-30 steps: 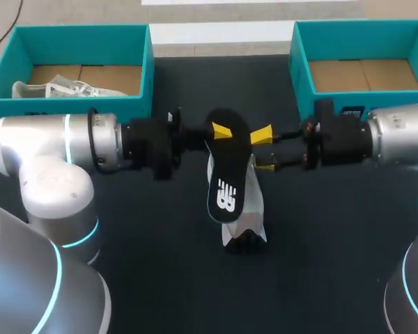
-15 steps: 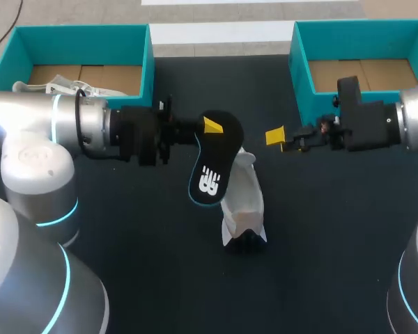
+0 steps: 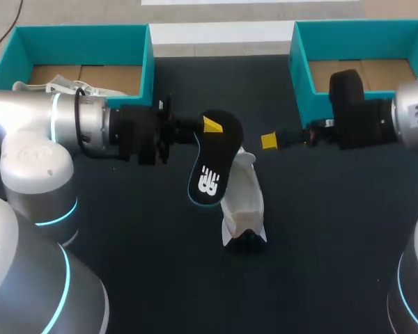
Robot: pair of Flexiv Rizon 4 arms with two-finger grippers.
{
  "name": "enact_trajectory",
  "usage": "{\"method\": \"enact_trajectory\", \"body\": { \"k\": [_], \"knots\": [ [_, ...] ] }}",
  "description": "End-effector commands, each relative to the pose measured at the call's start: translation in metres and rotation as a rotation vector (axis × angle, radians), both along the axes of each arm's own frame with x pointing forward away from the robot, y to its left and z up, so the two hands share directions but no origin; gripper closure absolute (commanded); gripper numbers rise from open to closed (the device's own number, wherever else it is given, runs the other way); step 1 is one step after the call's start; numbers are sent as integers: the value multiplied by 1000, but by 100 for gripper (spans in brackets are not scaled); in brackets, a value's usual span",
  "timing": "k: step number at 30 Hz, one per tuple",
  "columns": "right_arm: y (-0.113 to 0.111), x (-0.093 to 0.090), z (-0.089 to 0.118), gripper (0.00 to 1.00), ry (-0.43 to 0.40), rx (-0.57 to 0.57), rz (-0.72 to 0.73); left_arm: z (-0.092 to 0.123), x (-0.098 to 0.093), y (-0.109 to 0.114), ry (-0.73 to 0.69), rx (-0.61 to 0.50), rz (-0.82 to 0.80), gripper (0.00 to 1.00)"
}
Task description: Take the shoe out of the shoebox, open the shoe tongue, remove and reinsert the insole, then place the shoe into the shoebox
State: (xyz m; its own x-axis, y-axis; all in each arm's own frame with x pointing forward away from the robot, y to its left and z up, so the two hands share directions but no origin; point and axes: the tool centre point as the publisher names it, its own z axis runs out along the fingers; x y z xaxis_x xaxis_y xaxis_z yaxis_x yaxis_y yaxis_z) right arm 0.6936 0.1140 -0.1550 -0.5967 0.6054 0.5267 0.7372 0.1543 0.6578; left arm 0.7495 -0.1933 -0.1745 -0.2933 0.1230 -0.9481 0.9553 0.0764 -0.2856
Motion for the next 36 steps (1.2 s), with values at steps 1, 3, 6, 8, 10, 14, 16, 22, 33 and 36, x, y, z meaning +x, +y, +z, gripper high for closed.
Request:
{"method": "enact_trajectory", "body": {
  "k": [1, 3, 6, 8, 10, 14, 16, 22, 33, 36],
  "knots": [
    [-3, 1, 0, 0, -411, -243, 378, 0, 0, -1, -1, 1, 0, 100],
    [-8, 3, -3, 0, -382, -240, 396, 0, 0, -1, -1, 1, 0, 100],
    [-8, 3, -3, 0, -382, -240, 396, 0, 0, -1, -1, 1, 0, 100],
    [-8, 3, -3, 0, -382, -240, 396, 0, 0, -1, -1, 1, 0, 100],
    [-8, 3, -3, 0, -382, -240, 396, 0, 0, -1, -1, 1, 0, 100],
    [-8, 3, -3, 0, -382, -240, 396, 0, 0, -1, -1, 1, 0, 100],
    [-9, 4, -5, 0, -454, -248, 369, -1, -3, 1, 65, -10, -4, 100],
    [-12, 14, -18, 0, -608, -386, 407, 1, -17, 14, 239, -46, -28, 100],
    [-4, 13, -57, 0, -667, -471, 576, -12, -42, 22, 408, -102, -42, 100],
    [-6, 13, -70, 0, -588, -559, 567, -19, -49, 22, 461, -120, -31, 100]
  ]
}}
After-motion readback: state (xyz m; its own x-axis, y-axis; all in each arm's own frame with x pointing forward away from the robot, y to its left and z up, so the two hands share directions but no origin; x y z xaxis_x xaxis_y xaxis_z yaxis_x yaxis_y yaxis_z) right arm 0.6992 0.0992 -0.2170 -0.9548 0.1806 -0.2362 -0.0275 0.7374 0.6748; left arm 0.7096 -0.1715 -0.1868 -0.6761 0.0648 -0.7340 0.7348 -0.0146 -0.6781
